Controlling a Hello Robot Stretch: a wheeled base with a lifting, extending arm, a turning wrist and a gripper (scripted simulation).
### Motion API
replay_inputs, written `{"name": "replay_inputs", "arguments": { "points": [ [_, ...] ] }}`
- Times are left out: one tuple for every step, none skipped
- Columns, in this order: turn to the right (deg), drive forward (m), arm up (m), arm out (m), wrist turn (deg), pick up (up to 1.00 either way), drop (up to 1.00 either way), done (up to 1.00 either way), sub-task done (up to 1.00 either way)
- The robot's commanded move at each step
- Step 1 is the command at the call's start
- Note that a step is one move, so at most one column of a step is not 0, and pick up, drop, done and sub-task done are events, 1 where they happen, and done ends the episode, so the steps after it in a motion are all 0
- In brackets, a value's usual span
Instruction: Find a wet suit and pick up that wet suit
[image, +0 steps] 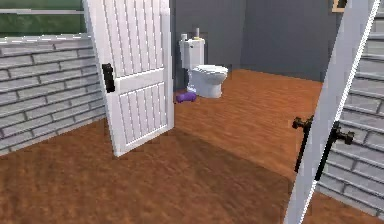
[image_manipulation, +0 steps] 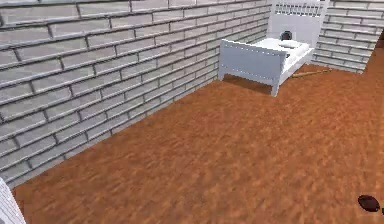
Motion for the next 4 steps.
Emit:
{"name": "replay_inputs", "arguments": {
  "points": [
    [0.0,0.2,0.0,0.0,0.0,0.0,0.0,0.0,0.0],
    [0.0,0.45,0.0,0.0,0.0,0.0,0.0,0.0,0.0],
    [6.0,0.0,0.0,0.0,0.0,0.0,0.0,0.0,0.0],
    [0.0,1.0,0.0,0.0,0.0,0.0,0.0,0.0,0.0]
  ]
}}
